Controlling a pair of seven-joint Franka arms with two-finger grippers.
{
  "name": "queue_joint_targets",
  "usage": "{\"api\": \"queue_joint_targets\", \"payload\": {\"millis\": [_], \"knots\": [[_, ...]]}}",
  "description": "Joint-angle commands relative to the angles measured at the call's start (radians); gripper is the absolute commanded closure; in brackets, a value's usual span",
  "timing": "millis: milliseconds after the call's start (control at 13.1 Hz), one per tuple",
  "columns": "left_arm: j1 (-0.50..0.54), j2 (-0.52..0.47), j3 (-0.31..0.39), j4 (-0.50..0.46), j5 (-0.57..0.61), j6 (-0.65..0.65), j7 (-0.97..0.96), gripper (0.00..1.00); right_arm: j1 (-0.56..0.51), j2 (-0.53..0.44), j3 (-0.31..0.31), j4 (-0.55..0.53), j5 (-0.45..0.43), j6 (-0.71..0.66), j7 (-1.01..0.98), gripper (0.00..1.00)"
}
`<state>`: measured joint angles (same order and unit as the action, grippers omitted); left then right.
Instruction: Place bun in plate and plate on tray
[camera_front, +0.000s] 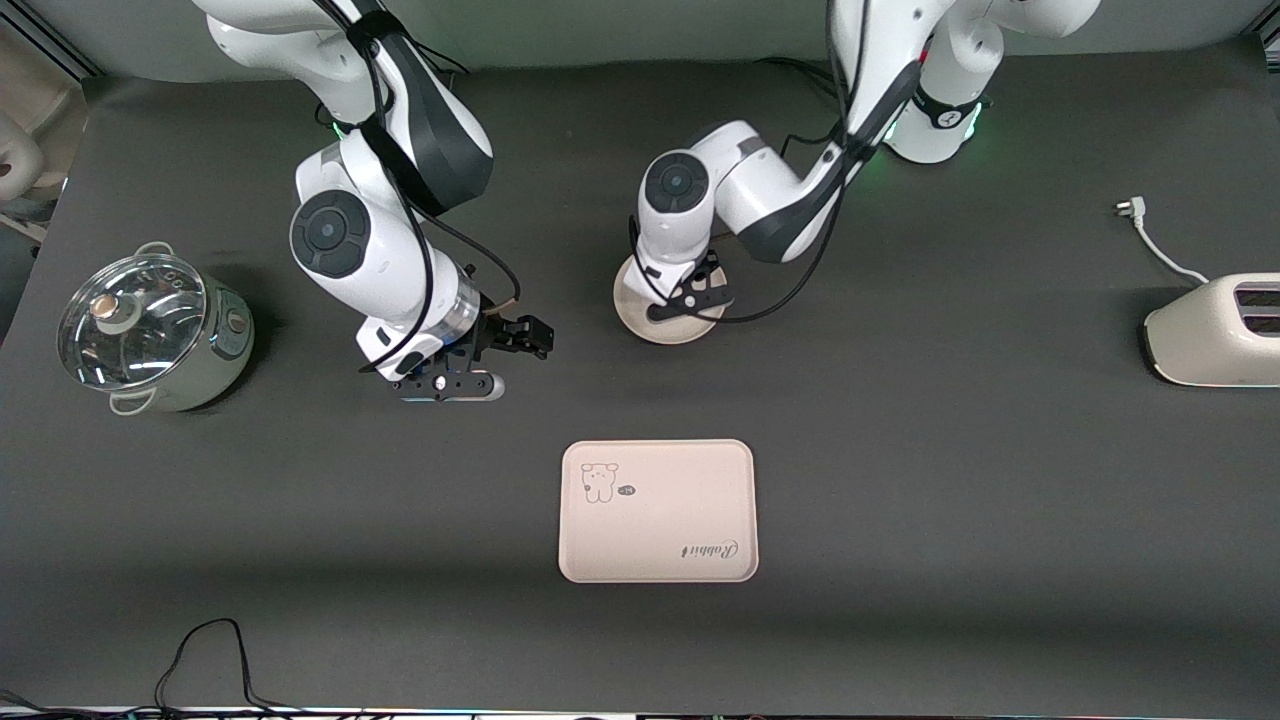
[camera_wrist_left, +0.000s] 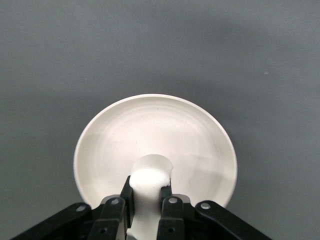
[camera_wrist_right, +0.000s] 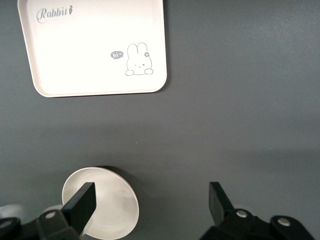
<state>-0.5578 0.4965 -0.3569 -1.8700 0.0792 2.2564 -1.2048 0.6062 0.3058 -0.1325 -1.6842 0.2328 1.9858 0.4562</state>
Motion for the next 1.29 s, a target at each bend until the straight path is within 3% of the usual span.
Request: {"api": "queue_joint_targets", "payload": {"millis": [0,228,305,381,457,838,1218], "knots": [[-0.034,0.043,0.013,0.020,0.047,0.006,-0.065,0.72,0.009,0.001,-0.012,-0.003,0.003,0.007,0.002,0.00],[-0.048,0.046,0.013,-0.015,0.047,0.044,-0.088,0.61,0.009,0.006,-0.012,-0.003,0.002,0.007,0.002,0.00],[-0.048,0.047,0.013,-0.017,0.047,0.049,-0.090,0.44,0.009,0.006,-0.012,-0.003,0.003,0.007,0.002,0.00],[-0.048,0.047,0.013,-0.017,0.047,0.051,-0.102,0.10,0.010,0.006,-0.012,-0.005,0.002,0.007,0.002,0.00],[-0.047,0.047,0.013,-0.017,0.047,0.049,-0.117,0.00,0.010,0.007,-0.012,-0.005,0.002,0.007,0.002,0.00],[-0.004,-0.010,0.021,-0.006,0.047,-0.024,-0.102,0.00,0.026,0.019,-0.010,-0.006,0.002,0.007,0.002,0.00],[0.246,-0.218,0.019,0.012,0.047,-0.218,0.107,0.01,0.102,0.052,-0.012,-0.086,0.003,0.077,0.004,0.00]]}}
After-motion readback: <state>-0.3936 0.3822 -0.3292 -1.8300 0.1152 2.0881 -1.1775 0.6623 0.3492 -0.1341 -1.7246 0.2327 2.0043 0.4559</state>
